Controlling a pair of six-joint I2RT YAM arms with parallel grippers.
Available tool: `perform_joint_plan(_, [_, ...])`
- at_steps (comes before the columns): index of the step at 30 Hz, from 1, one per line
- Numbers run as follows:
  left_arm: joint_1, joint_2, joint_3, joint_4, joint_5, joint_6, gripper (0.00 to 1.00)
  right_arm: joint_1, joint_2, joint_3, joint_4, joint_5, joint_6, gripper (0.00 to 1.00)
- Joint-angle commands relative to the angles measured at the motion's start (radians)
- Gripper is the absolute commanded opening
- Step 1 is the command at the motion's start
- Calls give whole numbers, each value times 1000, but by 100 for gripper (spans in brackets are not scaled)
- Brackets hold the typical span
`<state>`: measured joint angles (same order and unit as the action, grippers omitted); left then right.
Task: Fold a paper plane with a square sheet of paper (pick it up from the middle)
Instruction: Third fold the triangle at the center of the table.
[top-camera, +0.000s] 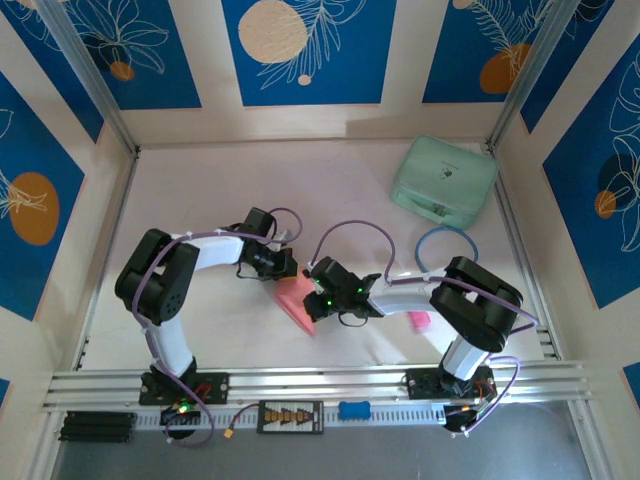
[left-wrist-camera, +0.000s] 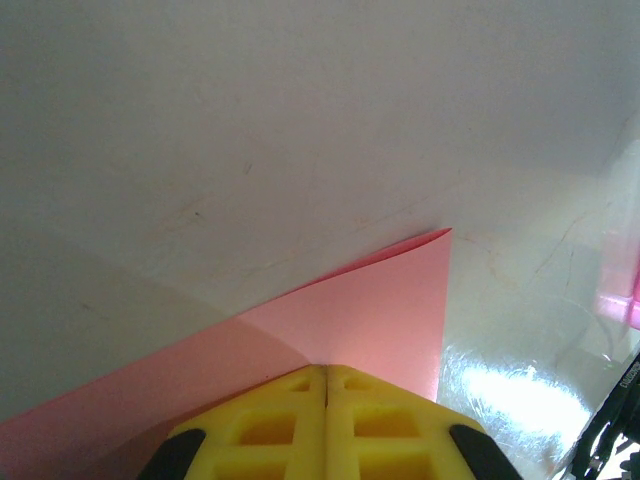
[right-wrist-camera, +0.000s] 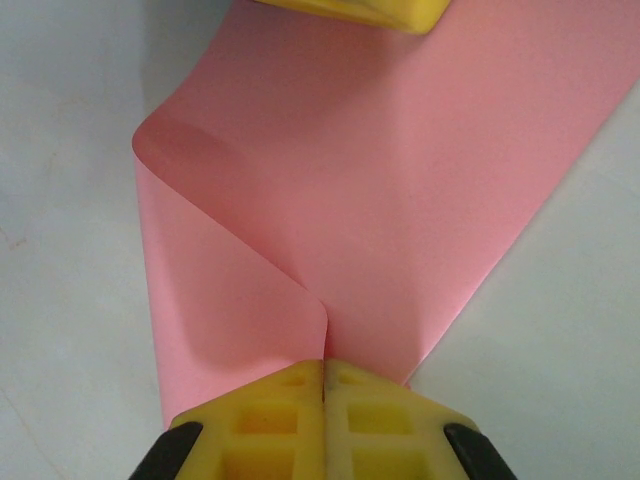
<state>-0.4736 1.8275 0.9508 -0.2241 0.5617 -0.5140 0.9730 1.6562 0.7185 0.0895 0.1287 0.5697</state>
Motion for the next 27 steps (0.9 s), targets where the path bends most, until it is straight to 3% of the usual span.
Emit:
perform_joint_plan(1, [-8, 5, -26, -36, -22, 15, 3, -1, 13, 18, -13, 2, 10, 0])
perform_joint_plan(19, [-9, -20, -22, -33, -32, 1, 6, 15, 25, 2, -15, 6, 33, 0])
perform_joint_plan(23, [-8, -62, -6, -43, -55, -16, 11, 15, 26, -3, -9, 5, 32, 0])
perform_joint_plan(27, [-9, -138, -8, -61, -117, -35, 24, 14, 28, -4, -1, 1, 32, 0])
